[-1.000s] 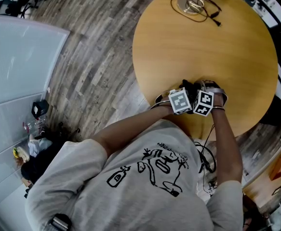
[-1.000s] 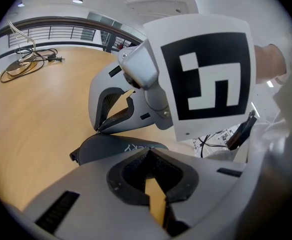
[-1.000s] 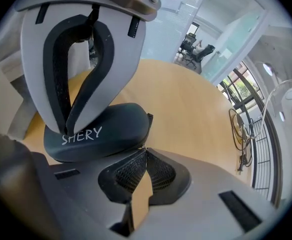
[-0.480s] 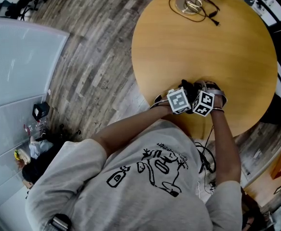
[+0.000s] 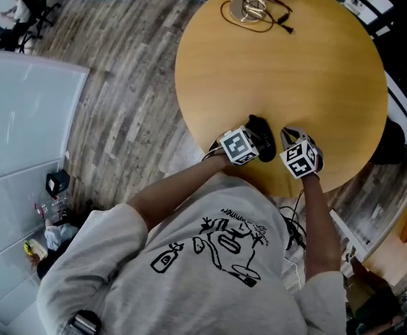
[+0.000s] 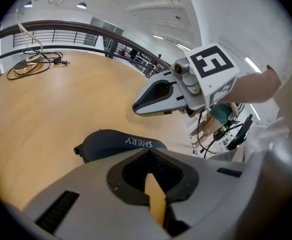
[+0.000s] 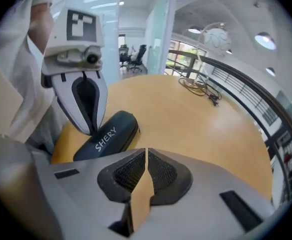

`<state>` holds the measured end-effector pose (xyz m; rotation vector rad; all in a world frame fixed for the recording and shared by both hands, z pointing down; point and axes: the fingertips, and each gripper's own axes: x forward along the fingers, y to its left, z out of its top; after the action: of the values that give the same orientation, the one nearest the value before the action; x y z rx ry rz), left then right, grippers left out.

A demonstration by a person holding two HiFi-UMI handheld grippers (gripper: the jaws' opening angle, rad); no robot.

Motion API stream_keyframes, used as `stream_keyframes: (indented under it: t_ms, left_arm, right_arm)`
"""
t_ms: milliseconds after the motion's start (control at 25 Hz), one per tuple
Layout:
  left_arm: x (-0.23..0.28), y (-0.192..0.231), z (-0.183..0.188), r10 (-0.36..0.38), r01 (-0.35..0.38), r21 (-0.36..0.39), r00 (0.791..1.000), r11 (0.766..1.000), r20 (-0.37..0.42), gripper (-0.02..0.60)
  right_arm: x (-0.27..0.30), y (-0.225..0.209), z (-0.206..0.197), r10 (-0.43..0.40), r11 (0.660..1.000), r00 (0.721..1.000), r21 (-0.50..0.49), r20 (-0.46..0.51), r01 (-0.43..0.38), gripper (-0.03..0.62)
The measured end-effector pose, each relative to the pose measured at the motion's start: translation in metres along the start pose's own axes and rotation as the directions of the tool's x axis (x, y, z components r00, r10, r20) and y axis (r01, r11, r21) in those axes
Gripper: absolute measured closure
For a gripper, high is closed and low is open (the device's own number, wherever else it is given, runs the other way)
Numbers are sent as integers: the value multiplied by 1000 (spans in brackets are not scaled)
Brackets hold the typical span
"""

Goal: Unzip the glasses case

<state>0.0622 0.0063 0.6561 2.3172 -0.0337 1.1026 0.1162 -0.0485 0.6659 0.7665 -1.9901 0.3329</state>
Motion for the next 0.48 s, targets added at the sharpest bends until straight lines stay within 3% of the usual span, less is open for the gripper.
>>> stream_keyframes:
  t_ms: [200,320,480]
  left_arm:
    - [-23,-9,17,10,-9,-9,994,1000,109,574]
    - [-42,-23,34,3,-1,-9,978,1000,210,574]
    - [-75,-43,59,12,-17,11,941,1000,337,574]
  right_arm:
    - [-46,0,20,-46,960,985,279,164,-2,568]
    - [-74,4,34,-89,931,966,365,243,-6,569]
    - [-113,14,60,-147,895,928,445,341,-21,569]
